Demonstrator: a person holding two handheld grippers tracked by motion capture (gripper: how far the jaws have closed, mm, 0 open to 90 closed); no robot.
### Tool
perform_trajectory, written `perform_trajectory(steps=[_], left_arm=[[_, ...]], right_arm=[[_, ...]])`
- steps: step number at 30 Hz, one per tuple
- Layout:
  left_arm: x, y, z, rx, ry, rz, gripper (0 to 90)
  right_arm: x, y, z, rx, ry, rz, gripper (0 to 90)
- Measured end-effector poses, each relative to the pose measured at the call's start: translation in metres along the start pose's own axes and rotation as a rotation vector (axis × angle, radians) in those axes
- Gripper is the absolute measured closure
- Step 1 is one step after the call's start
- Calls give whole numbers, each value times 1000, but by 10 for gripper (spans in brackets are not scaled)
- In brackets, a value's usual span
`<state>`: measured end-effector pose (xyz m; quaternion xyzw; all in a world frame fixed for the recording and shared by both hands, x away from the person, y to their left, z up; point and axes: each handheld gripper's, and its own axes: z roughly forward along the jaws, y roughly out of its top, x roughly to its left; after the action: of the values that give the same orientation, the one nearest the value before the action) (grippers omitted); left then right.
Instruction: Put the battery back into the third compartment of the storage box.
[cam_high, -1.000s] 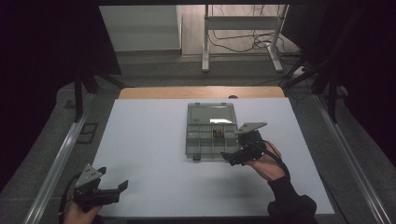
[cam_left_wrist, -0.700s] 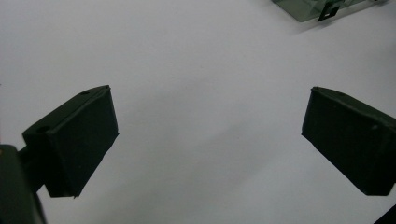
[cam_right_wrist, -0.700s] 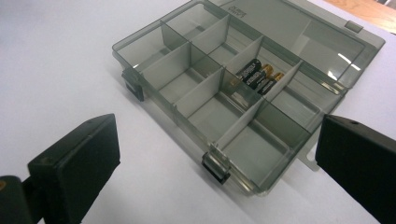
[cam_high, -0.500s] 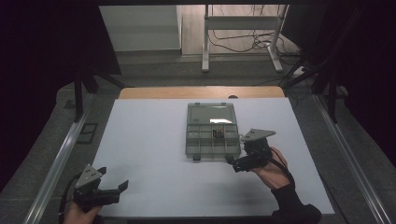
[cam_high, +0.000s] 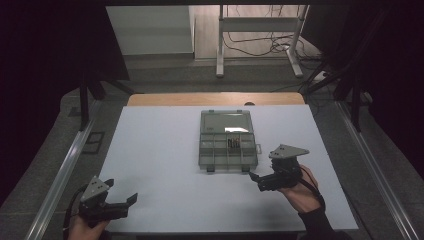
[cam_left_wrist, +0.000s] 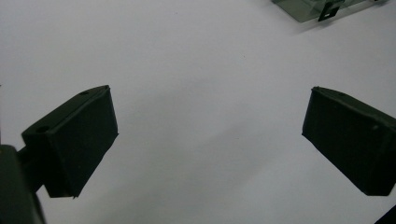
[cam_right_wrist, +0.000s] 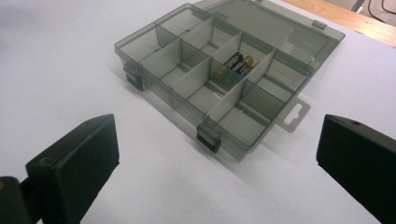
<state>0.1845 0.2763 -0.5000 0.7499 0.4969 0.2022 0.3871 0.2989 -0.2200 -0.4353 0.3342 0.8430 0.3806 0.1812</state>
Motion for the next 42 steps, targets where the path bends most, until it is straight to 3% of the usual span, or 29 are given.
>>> perform_trajectory(steps=[13,25,35,42], left_arm=[[0,0,0,-1,1,2,32],[-1,0,0,-4,0,8,28],[-1,0,-1,-7,-6,12,26],[-1,0,-1,-7,-7,16,27]], right_arm=[[-2,-18,-19,-27,-38,12,0],[-3,-40,-35,-19,-87,23,0],[-7,-61,-47,-10,-130,52,0],[-11,-81,-52,-32,-140,102,0]])
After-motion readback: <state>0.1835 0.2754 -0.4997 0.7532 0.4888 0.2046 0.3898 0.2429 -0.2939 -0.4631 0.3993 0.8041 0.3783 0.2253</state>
